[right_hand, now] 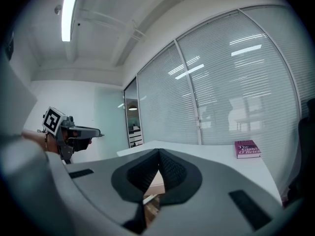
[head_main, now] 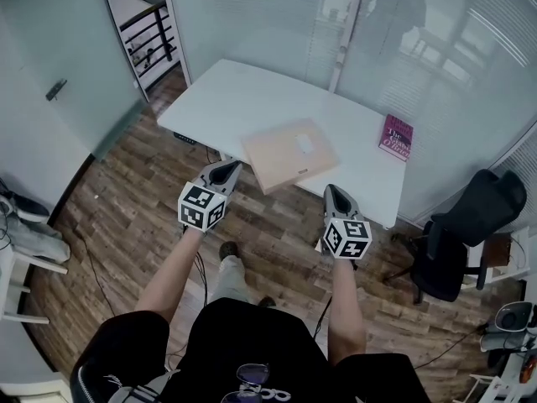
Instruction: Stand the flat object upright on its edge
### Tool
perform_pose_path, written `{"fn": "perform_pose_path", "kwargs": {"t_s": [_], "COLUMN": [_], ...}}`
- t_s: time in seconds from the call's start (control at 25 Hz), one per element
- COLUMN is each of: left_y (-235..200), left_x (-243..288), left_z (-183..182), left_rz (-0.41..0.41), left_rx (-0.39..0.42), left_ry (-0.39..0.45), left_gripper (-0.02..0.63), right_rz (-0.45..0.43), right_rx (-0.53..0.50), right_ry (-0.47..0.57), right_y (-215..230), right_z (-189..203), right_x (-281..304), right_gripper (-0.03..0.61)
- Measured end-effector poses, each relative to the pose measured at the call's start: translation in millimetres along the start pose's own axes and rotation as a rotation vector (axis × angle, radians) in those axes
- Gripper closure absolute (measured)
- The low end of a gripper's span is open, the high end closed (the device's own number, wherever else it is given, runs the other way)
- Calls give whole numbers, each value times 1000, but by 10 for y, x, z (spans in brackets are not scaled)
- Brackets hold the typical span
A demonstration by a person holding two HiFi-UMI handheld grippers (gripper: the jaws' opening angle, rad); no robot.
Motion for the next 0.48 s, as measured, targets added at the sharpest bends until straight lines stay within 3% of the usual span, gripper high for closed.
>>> {"fn": "perform_pose_path", "kwargs": {"t_s": [0.48], "left_y": [-846], "left_x": [842], "left_z": [-78], "left_rz": [75], "left_rx": [13], "left_ry": [25], "left_gripper": [592], "right_rz": [115], "right_rx": [-7], "right_ry": [3], "right_y": [302], "right_z": [-119], "right_x": [775], "right_gripper": [555]}}
Point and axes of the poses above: the fingertips, and each gripper's own axes: x forward along the fingers, y to its right, z out of its underside, the point moved 2 cm from there along -x, backward along the fingers, and after that the axes turned 6 degrees about z, right-handed, at the moved point
